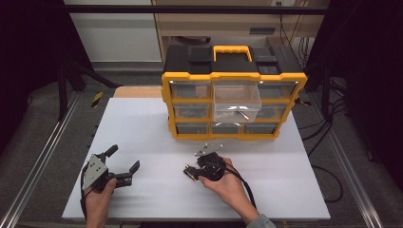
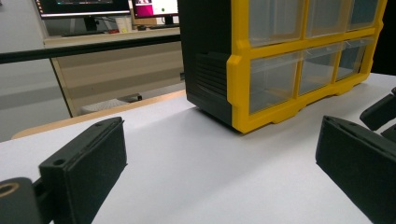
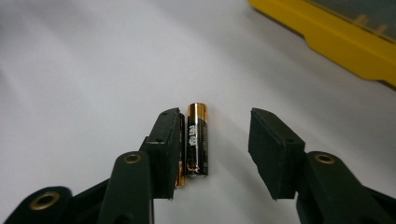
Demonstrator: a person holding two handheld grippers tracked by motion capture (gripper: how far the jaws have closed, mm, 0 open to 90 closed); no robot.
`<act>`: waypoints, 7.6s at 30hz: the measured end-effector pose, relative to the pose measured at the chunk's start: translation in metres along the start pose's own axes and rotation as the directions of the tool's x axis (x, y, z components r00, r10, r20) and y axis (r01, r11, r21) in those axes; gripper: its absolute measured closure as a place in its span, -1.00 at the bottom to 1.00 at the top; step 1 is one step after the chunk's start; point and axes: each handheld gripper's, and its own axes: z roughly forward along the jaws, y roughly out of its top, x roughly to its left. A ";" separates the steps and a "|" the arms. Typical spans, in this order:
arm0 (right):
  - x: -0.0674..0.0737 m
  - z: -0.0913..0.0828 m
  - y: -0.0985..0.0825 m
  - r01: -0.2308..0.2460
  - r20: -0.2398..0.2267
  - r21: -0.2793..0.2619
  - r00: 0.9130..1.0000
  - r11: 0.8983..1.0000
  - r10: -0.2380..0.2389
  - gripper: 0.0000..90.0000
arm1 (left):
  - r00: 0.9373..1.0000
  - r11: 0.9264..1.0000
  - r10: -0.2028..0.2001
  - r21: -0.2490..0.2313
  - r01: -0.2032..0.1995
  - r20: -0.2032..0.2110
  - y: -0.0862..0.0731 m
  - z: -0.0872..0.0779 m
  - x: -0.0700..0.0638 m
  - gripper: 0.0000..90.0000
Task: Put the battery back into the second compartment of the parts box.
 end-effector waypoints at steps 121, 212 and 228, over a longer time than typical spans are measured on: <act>-0.112 -0.127 -0.037 -0.149 0.209 -0.234 0.957 0.961 0.199 0.71 | 1.000 1.000 0.008 0.013 -0.008 0.009 -0.001 0.003 -0.002 -0.97; -0.120 -0.239 0.012 -0.050 0.226 -0.424 0.961 0.904 0.159 0.71 | 1.000 1.000 0.005 0.007 -0.005 0.003 -0.001 0.001 -0.001 -0.97; -0.112 -0.258 0.042 -0.010 0.214 -0.456 0.969 0.890 0.120 0.71 | 1.000 1.000 0.005 0.007 -0.005 0.003 -0.001 0.001 -0.001 -0.97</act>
